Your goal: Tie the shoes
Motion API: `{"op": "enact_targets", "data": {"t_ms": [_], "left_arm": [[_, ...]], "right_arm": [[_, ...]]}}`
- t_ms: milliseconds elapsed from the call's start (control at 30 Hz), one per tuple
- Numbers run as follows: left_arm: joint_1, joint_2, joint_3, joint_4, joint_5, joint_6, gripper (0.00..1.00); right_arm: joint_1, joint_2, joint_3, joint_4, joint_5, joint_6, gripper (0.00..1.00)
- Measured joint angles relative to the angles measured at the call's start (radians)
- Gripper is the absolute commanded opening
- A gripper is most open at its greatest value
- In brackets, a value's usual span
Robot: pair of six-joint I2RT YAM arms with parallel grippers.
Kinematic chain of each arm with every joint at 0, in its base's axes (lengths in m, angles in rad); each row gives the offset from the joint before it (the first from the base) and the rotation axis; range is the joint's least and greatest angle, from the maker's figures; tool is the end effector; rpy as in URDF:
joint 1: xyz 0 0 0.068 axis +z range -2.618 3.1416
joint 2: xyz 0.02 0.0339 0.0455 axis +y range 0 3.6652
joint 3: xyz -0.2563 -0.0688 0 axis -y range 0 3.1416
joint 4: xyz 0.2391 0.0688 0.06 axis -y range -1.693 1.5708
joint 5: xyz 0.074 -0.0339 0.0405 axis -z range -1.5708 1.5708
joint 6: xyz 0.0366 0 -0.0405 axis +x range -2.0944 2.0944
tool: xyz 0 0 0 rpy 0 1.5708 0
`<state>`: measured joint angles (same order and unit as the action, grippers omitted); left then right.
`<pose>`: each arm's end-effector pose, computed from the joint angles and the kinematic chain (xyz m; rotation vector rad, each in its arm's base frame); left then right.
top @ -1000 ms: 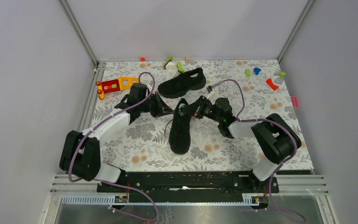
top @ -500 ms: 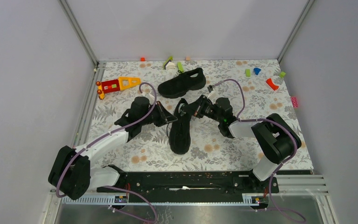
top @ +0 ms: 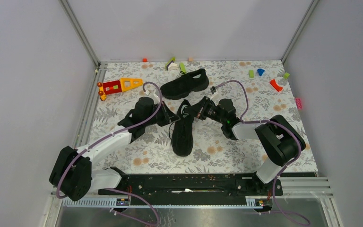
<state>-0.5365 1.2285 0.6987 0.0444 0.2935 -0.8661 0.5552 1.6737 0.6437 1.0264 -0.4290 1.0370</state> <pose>0.2241 -0.1456 0.2350 -0.1703 2.2404 -1.1236 0.2708 0.1859 0.1940 0.0492 1.8125 1.5317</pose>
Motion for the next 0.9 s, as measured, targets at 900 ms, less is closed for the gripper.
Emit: {"op": "enact_targets", "data": {"t_ms": [900], "left_arm": [[-0.135, 0.116, 0.124, -0.111, -0.254, 0.163, 0.0]], "right_arm": [[-0.002, -0.047, 0.045, -0.167, 0.019, -0.068, 0.06]]}}
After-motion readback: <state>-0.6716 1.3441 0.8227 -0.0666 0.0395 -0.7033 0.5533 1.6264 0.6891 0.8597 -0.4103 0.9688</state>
